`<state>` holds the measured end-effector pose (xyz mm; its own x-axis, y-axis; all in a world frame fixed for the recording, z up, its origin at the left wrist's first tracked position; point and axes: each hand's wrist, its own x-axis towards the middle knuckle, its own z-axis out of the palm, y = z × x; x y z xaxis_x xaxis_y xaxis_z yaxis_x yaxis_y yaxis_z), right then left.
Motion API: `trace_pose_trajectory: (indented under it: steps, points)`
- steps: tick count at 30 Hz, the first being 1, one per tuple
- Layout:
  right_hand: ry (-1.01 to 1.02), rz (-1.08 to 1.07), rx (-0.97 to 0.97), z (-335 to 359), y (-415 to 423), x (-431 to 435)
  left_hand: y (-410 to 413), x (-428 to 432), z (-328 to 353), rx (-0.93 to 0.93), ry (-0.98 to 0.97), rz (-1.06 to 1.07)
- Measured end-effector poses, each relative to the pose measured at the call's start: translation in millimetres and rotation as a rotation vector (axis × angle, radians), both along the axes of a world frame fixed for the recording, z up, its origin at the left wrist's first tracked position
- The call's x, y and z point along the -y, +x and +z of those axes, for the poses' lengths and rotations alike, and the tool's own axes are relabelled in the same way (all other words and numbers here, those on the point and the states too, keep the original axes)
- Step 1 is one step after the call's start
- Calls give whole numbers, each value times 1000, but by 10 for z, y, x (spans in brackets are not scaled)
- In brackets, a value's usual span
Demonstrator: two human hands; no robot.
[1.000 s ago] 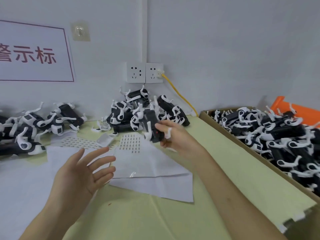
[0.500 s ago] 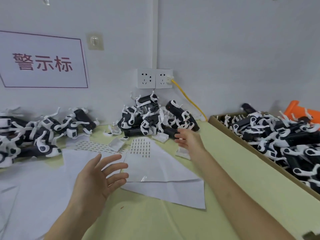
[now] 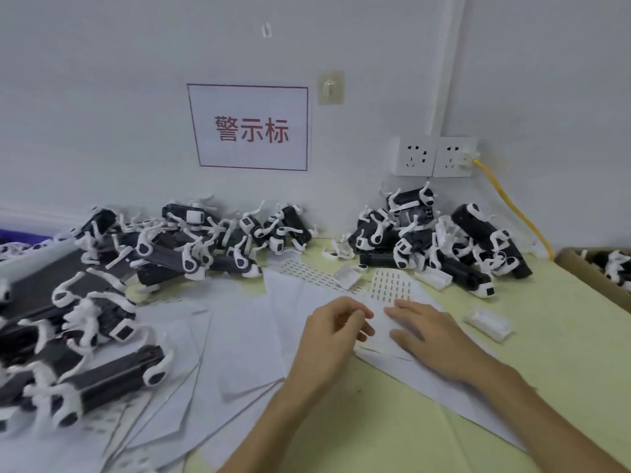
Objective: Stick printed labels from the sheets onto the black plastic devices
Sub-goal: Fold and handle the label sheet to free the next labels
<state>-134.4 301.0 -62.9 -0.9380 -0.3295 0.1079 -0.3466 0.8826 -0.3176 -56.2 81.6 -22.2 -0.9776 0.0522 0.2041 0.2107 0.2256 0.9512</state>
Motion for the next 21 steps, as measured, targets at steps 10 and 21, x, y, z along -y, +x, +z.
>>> trace_pose_trajectory:
  steps: [10,21]
  points:
    - [-11,7,8,-26,-17,-20,789,1378,412,-323,-608,382]
    - [-46,-6,4,-12,-1,9,1240,3220,-25,203,-630,498]
